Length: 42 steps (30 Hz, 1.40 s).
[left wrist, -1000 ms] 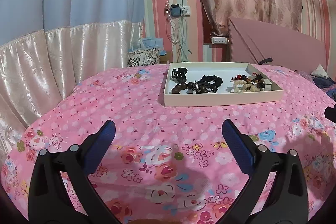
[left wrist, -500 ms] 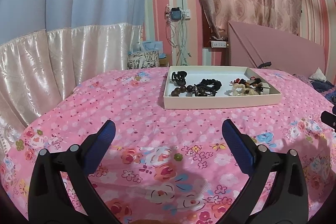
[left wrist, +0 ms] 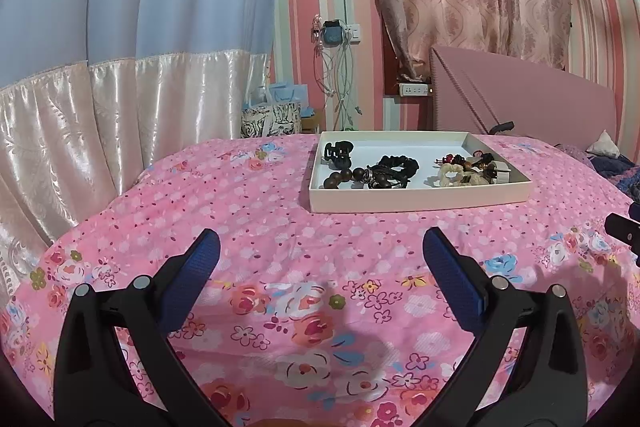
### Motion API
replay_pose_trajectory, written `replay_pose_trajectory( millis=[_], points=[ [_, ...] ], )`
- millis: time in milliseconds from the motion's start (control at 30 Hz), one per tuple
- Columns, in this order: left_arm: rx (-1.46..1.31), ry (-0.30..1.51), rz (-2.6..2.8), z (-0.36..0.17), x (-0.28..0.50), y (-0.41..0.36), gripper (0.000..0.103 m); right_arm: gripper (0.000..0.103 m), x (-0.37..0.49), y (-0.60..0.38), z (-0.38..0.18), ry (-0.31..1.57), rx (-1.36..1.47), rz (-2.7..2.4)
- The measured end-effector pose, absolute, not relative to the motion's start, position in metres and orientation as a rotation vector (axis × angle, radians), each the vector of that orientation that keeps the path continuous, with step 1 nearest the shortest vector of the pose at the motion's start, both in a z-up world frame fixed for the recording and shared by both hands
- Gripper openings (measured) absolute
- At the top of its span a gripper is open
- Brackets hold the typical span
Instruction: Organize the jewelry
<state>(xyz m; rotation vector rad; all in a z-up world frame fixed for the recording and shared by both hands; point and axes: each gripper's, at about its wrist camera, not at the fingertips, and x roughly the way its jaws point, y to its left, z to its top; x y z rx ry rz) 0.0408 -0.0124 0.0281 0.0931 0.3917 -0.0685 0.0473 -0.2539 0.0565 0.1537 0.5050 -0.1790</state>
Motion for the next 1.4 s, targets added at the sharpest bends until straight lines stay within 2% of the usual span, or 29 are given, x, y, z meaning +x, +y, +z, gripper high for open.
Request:
replay_pose_trajectory(
  millis=[1400],
  points=[
    [0.073,0.374,-0.063,0.0307,0.0335,-0.0104,0.1,0.094,0.0462,-0.2512,0.0582,0.504,0.123,-0.214]
  ],
)
